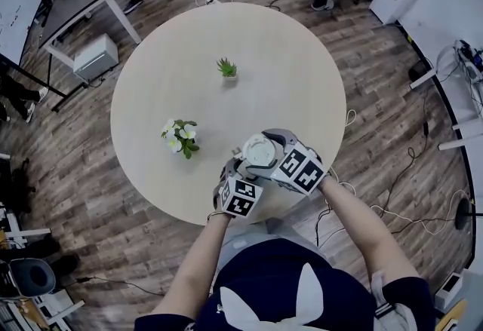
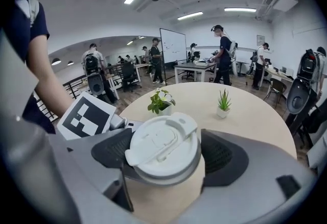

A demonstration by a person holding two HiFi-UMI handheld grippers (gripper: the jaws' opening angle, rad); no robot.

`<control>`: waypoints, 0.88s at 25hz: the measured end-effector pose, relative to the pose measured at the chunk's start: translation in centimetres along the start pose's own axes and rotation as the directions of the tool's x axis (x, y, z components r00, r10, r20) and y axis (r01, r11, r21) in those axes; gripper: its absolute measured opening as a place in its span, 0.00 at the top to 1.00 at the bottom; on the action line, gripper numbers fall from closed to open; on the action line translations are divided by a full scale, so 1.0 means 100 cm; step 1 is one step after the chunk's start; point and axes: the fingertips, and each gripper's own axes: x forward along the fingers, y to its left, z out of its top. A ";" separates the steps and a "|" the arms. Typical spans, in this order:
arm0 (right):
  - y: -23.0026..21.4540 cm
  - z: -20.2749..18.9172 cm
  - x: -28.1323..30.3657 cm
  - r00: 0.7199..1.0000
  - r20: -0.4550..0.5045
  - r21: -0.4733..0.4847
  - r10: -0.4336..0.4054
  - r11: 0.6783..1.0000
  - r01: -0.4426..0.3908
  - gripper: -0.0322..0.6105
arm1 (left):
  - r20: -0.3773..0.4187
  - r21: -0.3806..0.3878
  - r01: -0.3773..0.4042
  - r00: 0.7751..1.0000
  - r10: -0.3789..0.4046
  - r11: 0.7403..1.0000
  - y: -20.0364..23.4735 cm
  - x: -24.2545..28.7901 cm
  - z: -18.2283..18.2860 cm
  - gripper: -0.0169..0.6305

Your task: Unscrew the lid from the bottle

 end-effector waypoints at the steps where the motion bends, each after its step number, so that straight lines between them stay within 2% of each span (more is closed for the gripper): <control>1: 0.001 0.000 0.000 1.000 -0.016 -0.025 0.022 0.999 -0.023 0.29 | 0.000 0.000 0.000 1.000 0.000 1.000 0.000 0.000 0.000 0.50; 6: 0.009 -0.004 -0.002 0.981 -0.107 -0.159 0.163 0.971 -0.178 0.29 | 0.000 0.006 -0.002 1.000 0.002 1.000 -0.002 -0.001 0.001 0.50; 8: 0.009 -0.004 -0.001 0.973 -0.147 -0.197 0.180 0.958 -0.207 0.29 | -0.001 0.003 -0.002 1.000 0.002 1.000 -0.001 -0.001 0.000 0.50; 11: 0.009 -0.002 0.003 0.978 -0.158 -0.207 0.135 0.964 -0.166 0.28 | -0.002 -0.002 0.000 1.000 0.000 1.000 0.001 0.000 -0.001 0.50; 14: 0.010 -0.003 0.005 0.992 -0.108 -0.190 0.070 0.978 -0.089 0.23 | 0.001 -0.001 -0.001 1.000 0.001 1.000 0.000 0.000 -0.001 0.50; 16: 0.008 -0.005 0.007 0.997 -0.067 -0.142 0.033 0.989 -0.042 0.19 | 0.002 -0.001 -0.002 1.000 0.002 1.000 -0.001 0.000 -0.001 0.50; 19: 0.001 -0.011 0.012 0.998 -0.053 -0.071 -0.020 0.997 0.016 0.19 | 0.003 -0.003 -0.001 1.000 0.001 1.000 0.000 0.001 0.000 0.50; 22: -0.001 -0.014 0.015 0.999 -0.038 -0.029 -0.023 0.999 0.022 0.23 | 0.002 -0.004 0.001 1.000 -0.001 1.000 0.001 0.001 0.000 0.50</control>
